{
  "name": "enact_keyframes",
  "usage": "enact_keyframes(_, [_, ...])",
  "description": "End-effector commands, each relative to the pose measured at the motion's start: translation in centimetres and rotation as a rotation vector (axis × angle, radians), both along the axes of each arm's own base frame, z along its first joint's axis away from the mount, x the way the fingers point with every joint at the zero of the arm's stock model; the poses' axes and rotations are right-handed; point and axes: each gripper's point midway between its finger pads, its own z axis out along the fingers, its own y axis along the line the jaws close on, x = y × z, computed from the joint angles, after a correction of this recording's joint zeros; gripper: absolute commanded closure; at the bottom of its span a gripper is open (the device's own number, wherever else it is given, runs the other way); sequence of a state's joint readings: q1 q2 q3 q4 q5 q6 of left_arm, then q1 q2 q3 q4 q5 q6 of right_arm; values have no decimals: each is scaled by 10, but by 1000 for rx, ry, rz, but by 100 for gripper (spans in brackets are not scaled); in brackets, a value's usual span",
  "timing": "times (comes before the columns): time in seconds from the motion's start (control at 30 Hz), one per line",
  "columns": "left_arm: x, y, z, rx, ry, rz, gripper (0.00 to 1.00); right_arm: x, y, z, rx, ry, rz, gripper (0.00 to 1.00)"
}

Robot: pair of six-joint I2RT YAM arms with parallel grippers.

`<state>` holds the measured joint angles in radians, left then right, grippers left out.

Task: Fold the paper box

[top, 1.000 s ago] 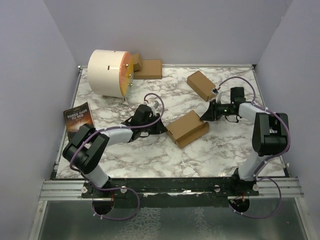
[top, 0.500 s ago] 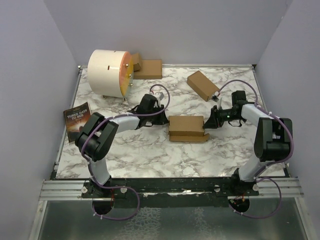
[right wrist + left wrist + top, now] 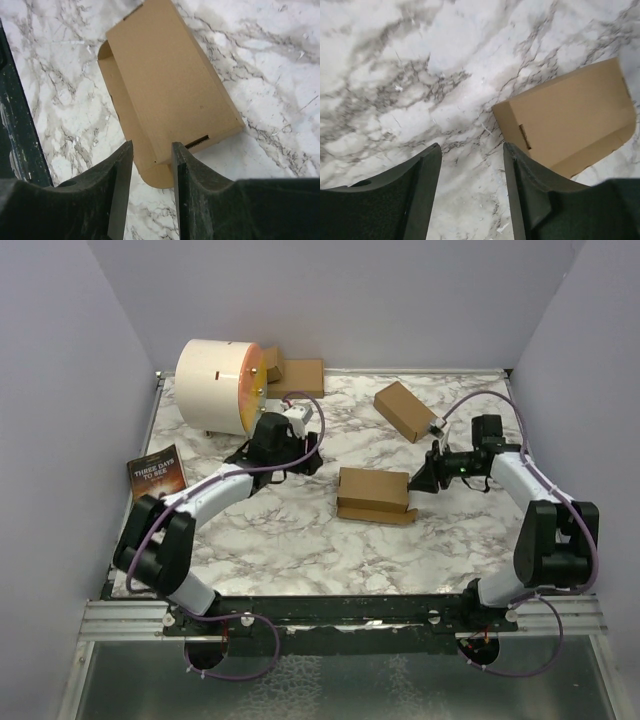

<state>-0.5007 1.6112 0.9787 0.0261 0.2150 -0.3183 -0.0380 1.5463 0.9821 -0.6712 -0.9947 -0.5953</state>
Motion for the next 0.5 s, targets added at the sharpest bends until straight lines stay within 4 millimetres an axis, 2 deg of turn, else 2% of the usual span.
enact_keyframes(0.0, [-4, 5, 78, 10, -303, -140, 42, 6, 9, 34, 109, -82, -21, 63])
enact_keyframes(0.1, [-27, -9, 107, -52, -491, -324, 35, 2, 15, 46, 194, -39, -59, 62])
enact_keyframes(0.13, [-38, -14, 115, -80, -562, -392, 29, 1, 15, 48, 216, -19, -77, 62])
enact_keyframes(0.2, [-60, -23, 116, -100, -665, -506, 16, 3, 13, 50, 234, 29, -138, 61])
enact_keyframes(0.3, [-93, -44, 98, -15, -732, -684, 12, 11, 4, 50, 226, 95, -214, 58])
enact_keyframes(0.4, [-125, -64, 74, 108, -840, -872, 11, 3, -3, 52, 307, 190, -230, 58])
enact_keyframes(0.47, [-144, -72, 58, 164, -924, -995, 11, 3, -10, 48, 316, 180, -260, 58])
